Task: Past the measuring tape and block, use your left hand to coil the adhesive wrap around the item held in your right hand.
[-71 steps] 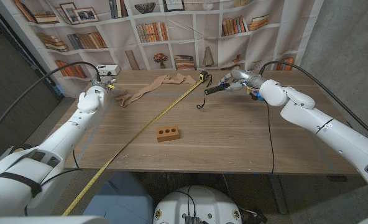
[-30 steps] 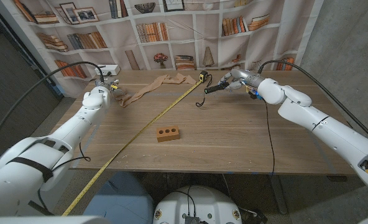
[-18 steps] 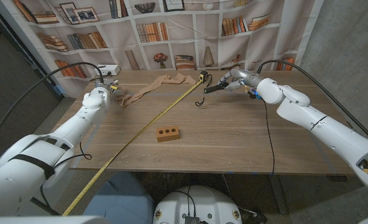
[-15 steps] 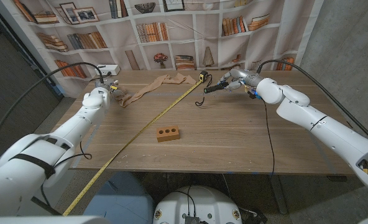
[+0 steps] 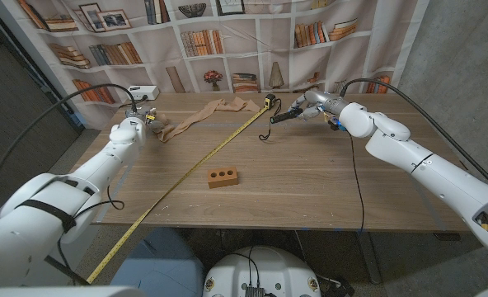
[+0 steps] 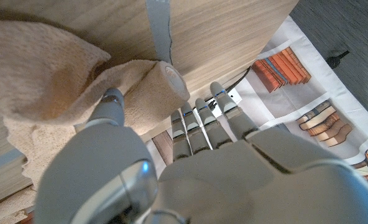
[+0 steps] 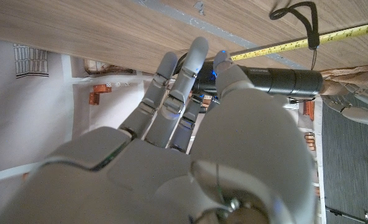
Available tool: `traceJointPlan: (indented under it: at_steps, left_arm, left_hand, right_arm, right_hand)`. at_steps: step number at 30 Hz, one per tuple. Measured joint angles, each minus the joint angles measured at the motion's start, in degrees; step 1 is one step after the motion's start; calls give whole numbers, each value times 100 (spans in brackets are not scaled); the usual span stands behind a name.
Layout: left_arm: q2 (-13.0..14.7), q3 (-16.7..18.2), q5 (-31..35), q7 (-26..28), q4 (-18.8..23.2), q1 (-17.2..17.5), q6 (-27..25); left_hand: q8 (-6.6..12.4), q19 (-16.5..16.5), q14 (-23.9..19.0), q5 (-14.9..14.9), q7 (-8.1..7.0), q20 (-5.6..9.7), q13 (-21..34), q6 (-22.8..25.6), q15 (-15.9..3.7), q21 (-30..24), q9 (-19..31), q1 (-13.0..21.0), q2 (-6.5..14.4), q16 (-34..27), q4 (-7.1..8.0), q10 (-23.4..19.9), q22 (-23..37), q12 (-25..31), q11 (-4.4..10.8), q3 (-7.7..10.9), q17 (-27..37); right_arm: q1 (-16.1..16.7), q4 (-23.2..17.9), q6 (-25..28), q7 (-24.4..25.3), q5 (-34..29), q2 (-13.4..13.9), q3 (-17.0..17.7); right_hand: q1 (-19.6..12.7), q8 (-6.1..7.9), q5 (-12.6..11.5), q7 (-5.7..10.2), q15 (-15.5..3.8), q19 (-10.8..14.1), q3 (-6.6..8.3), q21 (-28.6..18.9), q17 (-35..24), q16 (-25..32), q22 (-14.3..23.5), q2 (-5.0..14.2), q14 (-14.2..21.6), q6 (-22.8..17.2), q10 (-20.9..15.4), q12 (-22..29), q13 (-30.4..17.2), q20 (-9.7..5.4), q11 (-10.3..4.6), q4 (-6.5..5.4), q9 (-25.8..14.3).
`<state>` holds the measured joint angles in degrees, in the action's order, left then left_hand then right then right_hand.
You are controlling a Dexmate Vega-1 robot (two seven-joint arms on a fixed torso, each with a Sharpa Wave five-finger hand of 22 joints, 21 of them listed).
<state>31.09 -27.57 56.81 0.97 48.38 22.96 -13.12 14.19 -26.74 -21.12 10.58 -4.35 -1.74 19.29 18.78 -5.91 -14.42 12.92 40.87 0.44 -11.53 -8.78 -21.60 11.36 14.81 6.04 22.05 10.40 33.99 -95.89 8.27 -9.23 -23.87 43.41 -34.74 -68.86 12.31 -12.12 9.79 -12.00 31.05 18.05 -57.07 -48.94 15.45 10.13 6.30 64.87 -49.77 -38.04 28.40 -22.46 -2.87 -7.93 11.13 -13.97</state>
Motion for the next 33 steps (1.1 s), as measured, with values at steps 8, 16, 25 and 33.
traceJointPlan:
  at_steps: [8, 16, 25, 33]
  left_arm:
    - [-73, -109, -49, 33, -277, -142, 77]
    - [-247, -303, -102, 183, -884, -476, 300]
    - [-458, -573, -153, 341, -1611, -839, 501]
    - [-583, -793, -257, 508, -2063, -1069, 635]
  left_hand:
    - [45, -52, -44, 0, 17, -9, 0, 121, -19, -23, 0, 0, 0, 0, 0, -92, 0, 0, 29, 0, 0]
    - [217, -320, -338, 1, -16, 259, 27, 566, -158, -111, 0, 36, 5, -56, 1, -434, 0, 89, 63, 1, 0]
    - [500, -729, -977, -23, -127, 434, 54, 1371, -345, -313, -2, 415, 118, -172, -82, -1126, 24, 280, 195, 115, 1]
    - [877, -1280, -2105, 23, 159, 667, 94, 1883, -608, -761, -31, 1074, 287, -514, -125, -2005, 214, 475, 252, 301, 85]
  right_arm:
    - [5, -31, 31, -1, -4, 8, 0]
    - [19, -63, 75, -1, -9, 12, 1]
    - [24, -74, 90, 20, -10, 19, 14]
    - [3, -20, 59, 48, -10, 8, 14]
  right_hand:
    - [-6, -1, 1, 0, -6, 0, 0, -36, -3, -5, 0, 8, -6, 0, 0, -2, 0, 0, 0, 0, -2]
    - [-6, -6, 6, -1, -5, 0, 0, -35, -3, -5, 0, 8, -5, 1, 0, -9, 0, 0, 0, 0, -2]
    - [-4, -21, 23, -3, -32, -4, 0, -57, -2, -5, 1, 10, 23, 3, 0, -26, 0, -5, 0, 0, 1]
    - [-4, -12, -2, -11, -28, -20, 0, -80, -2, -4, 1, 10, 37, 11, -2, -34, 0, -21, -2, 0, 2]
